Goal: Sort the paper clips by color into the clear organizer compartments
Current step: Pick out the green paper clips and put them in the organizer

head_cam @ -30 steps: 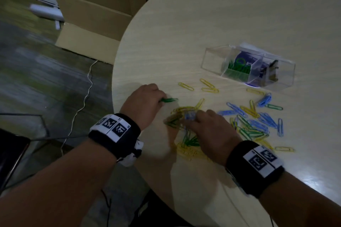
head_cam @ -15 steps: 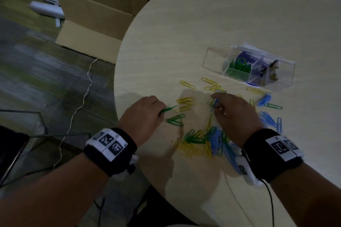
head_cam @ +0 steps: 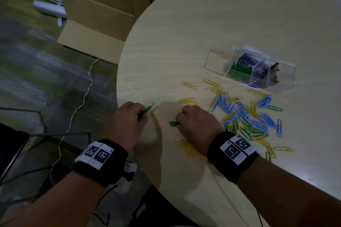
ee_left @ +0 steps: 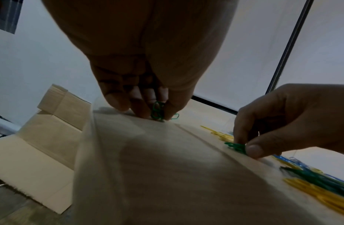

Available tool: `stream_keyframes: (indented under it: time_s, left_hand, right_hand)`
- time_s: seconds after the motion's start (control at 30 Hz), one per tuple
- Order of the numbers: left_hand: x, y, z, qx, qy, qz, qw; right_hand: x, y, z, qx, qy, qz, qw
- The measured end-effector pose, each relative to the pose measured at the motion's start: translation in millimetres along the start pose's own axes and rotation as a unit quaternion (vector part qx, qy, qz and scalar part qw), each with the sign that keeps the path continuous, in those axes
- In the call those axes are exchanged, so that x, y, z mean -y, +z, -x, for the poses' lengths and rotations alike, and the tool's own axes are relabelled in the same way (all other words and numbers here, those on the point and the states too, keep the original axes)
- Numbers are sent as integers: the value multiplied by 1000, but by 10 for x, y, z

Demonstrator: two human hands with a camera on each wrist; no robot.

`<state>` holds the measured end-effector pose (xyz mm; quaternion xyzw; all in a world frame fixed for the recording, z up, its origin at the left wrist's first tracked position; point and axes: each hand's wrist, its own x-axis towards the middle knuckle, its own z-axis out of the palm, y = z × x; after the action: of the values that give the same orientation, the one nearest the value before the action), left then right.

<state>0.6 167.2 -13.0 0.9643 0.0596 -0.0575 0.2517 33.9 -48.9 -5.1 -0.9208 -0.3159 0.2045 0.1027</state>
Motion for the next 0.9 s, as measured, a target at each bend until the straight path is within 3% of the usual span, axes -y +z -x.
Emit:
stream_keyframes:
  time_s: [0.13, 0.37, 0.47, 0.53, 0.7, 0.77, 0.9]
  left_hand:
    - [-129, 41, -27, 11, -4, 17, 1000]
    - [-719, 53, -362, 36, -3, 103, 994]
    - [-1063, 57, -602, 36, 25, 120, 992]
    - [-1297, 84, -766, 31, 59, 117, 991]
    - [-1872, 223, -1156, 22, 113, 103, 988]
    - [-2053, 323, -1297, 13, 111, 104, 988]
    - [-2239, 539, -1474, 27, 77, 90, 993]
  right_hand:
    - [43, -25, -13, 41, 38, -5, 998]
    - [-117, -196, 149, 72, 94, -129, 985]
    - [-294, -249, 320, 14, 104, -171, 980]
    - [-477, -340, 453, -68, 147, -223, 961]
    - [-1150, -757, 630, -278, 327, -269, 862]
    - [-1388, -909, 567, -308, 350, -277, 840]
    - [-1612, -1065, 328, -296, 361, -293, 834]
